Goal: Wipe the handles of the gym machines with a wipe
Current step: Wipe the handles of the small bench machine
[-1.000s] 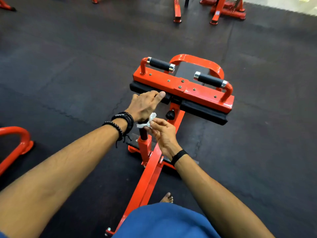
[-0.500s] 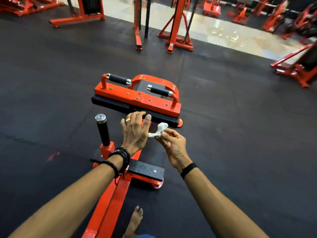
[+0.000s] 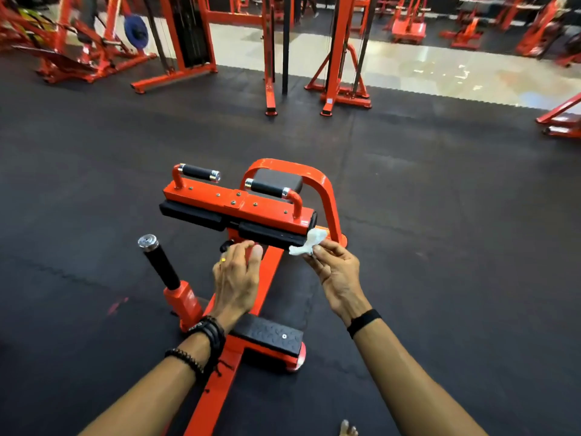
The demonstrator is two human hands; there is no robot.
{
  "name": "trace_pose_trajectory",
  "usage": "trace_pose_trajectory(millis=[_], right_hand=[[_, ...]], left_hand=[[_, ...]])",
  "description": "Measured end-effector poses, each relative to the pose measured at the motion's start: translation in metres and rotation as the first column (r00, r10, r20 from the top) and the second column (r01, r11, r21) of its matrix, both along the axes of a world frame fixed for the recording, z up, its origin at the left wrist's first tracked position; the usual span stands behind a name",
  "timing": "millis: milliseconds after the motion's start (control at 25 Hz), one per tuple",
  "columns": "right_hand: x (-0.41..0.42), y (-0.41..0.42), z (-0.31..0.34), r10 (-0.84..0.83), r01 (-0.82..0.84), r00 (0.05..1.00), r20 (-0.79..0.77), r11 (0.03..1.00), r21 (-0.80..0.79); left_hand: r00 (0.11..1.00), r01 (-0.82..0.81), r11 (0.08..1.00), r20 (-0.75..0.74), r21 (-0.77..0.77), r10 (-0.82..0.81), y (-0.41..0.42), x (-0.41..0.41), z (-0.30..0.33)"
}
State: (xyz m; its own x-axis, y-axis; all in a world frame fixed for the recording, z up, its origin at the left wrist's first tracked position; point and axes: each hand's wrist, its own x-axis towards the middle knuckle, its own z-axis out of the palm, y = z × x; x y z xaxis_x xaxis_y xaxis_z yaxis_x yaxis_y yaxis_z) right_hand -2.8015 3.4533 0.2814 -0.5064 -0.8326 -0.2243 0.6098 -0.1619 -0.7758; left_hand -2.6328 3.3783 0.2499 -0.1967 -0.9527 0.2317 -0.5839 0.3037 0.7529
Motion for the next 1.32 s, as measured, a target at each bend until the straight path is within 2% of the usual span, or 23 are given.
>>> trace_pose_trajectory(millis=[120, 240, 440, 720, 880, 1000, 1120, 1200, 1320], right_hand=[[-0.051, -0.003, -0.002, 0.081, -0.086, 0.989, -0.126, 0.996, -0.037], [-0.105, -0.004, 0.001, 0.155, -0.175, 0.947, -0.281, 0.983, -0.046], [-0.171, -0.03, 0.013, 0.241, -0.288, 0.882, -0.404, 0.956, -0.059], [-0.223, -0.102, 0.015, 0.363, -0.432, 0.774, -0.518, 0.902, -0.012], [-0.254, -0.151, 0.033, 0.497, -0.596, 0.649, -0.576, 0.802, 0.02], [-0.259, -0.196, 0.037, 0.54, -0.684, 0.54, -0.645, 0.728, 0.037], [-0.25, -0.247, 0.026, 0.599, -0.798, 0.404, -0.692, 0.601, 0.054], [-0.236, -0.278, 0.019, 0.609, -0.855, 0.276, -0.744, 0.509, 0.099], [-0.215, -0.326, -0.001, 0.595, -0.889, 0.167, -0.786, 0.436, 0.14]], left_hand=[[0.994, -0.088, 0.996, -0.062, 0.01, 0.089, -0.01, -0.039, 0.002], [0.987, -0.095, 0.995, -0.129, -0.011, 0.093, -0.005, -0.082, 0.003], [0.987, -0.13, 0.991, -0.098, 0.014, 0.13, -0.012, -0.134, 0.014], [0.923, -0.366, 0.929, -0.104, 0.053, 0.369, -0.063, -0.173, -0.012], [0.793, -0.573, 0.808, -0.157, 0.138, 0.589, -0.09, -0.197, -0.028], [0.747, -0.627, 0.758, -0.139, 0.18, 0.65, -0.103, -0.21, -0.03], [0.686, -0.701, 0.698, -0.127, 0.148, 0.716, -0.107, -0.216, -0.025], [0.602, -0.78, 0.614, -0.125, 0.122, 0.789, -0.111, -0.217, -0.022], [0.465, -0.873, 0.474, -0.098, 0.117, 0.88, -0.118, -0.219, -0.029]])
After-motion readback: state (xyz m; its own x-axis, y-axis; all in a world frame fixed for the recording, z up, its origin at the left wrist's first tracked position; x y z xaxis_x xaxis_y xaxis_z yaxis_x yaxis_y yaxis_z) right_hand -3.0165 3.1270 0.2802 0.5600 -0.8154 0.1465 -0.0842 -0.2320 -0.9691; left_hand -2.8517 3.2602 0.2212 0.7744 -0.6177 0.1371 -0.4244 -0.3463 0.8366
